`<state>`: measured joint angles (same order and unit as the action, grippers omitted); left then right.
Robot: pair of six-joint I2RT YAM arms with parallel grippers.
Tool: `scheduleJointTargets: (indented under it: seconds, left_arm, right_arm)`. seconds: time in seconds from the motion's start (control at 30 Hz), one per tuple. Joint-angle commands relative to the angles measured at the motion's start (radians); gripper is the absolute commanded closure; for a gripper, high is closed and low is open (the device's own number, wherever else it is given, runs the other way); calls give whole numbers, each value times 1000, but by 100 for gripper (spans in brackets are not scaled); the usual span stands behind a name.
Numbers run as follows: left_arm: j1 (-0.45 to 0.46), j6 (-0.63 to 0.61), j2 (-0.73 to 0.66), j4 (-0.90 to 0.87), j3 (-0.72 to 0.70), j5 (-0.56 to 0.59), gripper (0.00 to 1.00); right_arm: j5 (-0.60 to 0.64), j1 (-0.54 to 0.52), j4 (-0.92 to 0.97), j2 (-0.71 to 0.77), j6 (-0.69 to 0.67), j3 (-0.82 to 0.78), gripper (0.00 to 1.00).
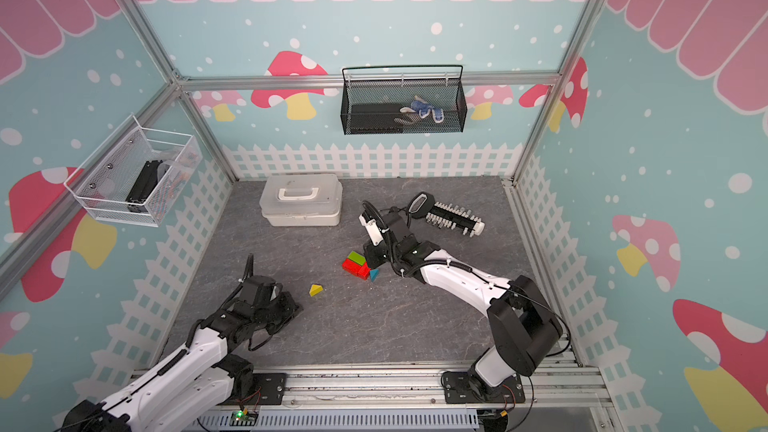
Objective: Assemble a piece of candy with building blocks
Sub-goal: Adjust the building block at the center of the board.
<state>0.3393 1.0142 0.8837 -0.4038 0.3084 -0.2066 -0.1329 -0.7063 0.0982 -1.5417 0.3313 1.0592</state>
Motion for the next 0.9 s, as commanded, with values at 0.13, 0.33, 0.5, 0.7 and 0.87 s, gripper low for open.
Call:
scheduleJointTargets:
  seconds: [0.13,0.33,0.5,0.7,0.87]
  left_arm:
    - [13,-35,147,127,63,-59,100]
    - [6,-36,170,201,69,18,100]
    - [-5,-42,238,257,67,39,100]
    - [-10,-39,325,342,77,28,100]
    - [-13,-53,363,349,110,46,100]
  right_arm:
    - [-3,7,11,-1,17,-11,100]
    - [7,7,13,12,9,-24,100]
    - [8,7,17,6,6,-22,100]
    - [7,8,17,7,3,-24,100]
    - [8,8,21,8,0,-27,100]
